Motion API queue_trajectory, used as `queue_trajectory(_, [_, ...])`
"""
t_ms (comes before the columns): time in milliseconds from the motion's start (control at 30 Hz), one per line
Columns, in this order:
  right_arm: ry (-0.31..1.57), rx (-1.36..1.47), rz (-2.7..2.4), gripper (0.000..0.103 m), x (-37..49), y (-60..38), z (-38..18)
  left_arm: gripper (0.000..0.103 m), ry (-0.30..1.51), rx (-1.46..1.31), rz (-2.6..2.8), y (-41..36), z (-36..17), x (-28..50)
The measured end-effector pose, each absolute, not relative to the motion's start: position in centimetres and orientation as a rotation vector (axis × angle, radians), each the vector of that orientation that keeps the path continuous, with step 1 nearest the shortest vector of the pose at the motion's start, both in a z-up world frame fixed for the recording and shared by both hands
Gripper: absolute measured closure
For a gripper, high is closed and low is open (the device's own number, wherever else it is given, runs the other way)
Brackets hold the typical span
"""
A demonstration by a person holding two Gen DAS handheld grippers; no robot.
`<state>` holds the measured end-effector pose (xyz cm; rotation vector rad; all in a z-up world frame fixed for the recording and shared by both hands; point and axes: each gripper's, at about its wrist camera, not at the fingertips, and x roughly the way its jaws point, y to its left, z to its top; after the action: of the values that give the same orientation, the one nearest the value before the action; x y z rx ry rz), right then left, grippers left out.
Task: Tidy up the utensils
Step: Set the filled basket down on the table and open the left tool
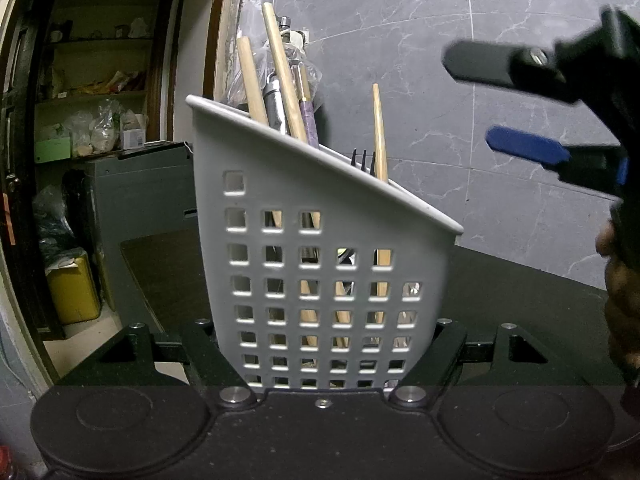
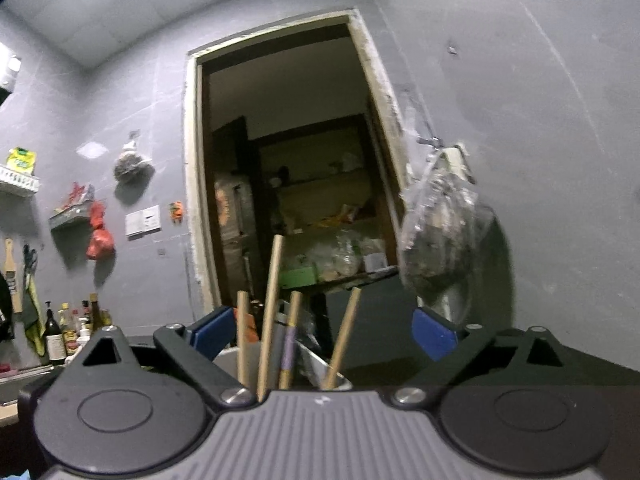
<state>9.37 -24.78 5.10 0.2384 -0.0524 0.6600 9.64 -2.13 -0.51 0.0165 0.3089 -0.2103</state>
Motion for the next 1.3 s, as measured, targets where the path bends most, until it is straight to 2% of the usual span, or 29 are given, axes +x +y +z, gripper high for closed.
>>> queue_trajectory(233, [-0.010, 0.239, 0.589, 0.001, 9.0, -26.3, 3.7, 0.027, 0.307, 0.018, -0.208, -2.1, -0.5, 9.6])
queue_trajectory(800, [0.080, 0.250, 0.516, 0.000, 7.9, -27.4, 1.5, 0.026, 0.306, 0.002, -0.209, -2.1, -0.9, 9.4])
queue_trajectory(1000, [0.090, 0.249, 0.500, 0.000, 7.5, -27.6, 1.4, 0.019, 0.301, -0.011, -0.210, -1.7, -0.8, 9.4])
queue_trajectory(1067, [0.089, 0.249, 0.495, 0.000, 7.4, -27.8, 1.4, 0.013, 0.295, -0.011, -0.216, -1.6, -0.8, 9.2])
queue_trajectory(1300, [0.093, 0.249, 0.487, 0.000, 7.0, -28.0, 1.3, 0.012, 0.285, -0.005, -0.220, -1.3, -0.8, 8.7])
